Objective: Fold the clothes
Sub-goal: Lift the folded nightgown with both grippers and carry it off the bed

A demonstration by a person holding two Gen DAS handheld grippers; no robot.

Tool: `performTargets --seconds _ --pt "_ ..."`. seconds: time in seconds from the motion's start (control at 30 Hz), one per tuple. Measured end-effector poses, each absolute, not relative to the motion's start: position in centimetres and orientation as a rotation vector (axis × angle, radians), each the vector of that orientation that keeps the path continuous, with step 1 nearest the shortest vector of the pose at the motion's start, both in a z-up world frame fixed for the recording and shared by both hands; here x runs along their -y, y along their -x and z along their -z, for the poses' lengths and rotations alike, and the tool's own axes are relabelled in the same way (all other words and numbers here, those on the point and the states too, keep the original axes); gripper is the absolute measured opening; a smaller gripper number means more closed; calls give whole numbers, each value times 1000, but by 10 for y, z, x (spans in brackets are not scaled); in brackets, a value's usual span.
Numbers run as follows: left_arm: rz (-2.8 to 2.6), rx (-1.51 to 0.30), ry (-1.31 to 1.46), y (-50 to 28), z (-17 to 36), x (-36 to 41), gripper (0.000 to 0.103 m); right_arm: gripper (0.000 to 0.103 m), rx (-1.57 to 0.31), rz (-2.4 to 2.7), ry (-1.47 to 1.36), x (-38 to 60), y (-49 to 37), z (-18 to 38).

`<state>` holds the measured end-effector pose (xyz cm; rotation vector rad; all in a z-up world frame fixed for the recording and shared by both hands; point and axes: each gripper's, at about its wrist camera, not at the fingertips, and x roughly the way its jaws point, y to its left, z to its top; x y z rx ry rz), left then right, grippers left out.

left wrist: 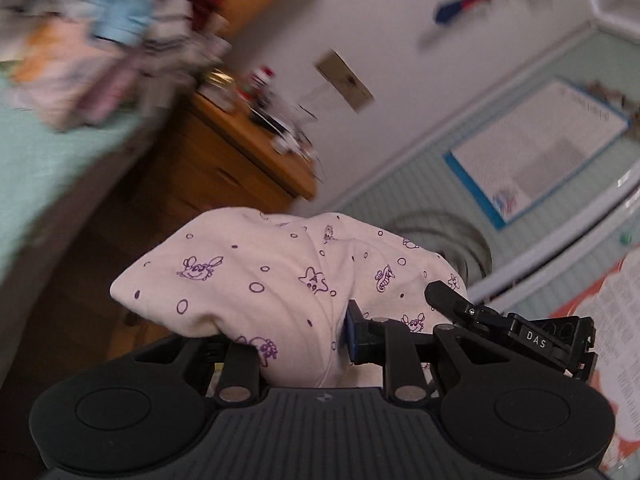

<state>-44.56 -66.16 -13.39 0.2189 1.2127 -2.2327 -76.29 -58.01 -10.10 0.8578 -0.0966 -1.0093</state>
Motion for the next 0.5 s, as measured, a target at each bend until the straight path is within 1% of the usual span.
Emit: performTargets --seconds 0.07,0.17,0.2,0.23,0.27,0.3,0.37,0.4,0.43,0.47,0.5 --pt "2262 -1120 -306 485 144 690 33 20 128 1052 -853 586 793 113" --pt "2213 -1139 -486 543 191 745 42 22 145 1166 -826 609 832 152" --pt "2155 -1156 -579 561 213 763 42 27 138 1201 -852 620 844 172" --pt "2065 -1180 -693 577 239 778 41 30 108 1231 -940 637 855 199" --pt "1990 -1195 -784 589 262 788 39 30 60 1274 -1043 654 863 227" --pt "1974 -1195 -801 593 275 791 39 30 15 1326 -1117 665 869 252" --pt "1996 -1199 -769 595 287 793 42 30 21 1385 -1156 664 878 278" --pt "2005 -1214 -763 595 289 793 42 30 43 1389 -1162 660 881 285" --pt "2022 -1212 -767 597 290 793 44 30 63 1375 -1165 656 883 287" --pt "2040 -1192 -779 597 290 791 49 30 64 1371 -1162 653 882 287" --pt "2053 -1168 -791 598 289 789 51 30 51 1370 -1151 651 880 285"
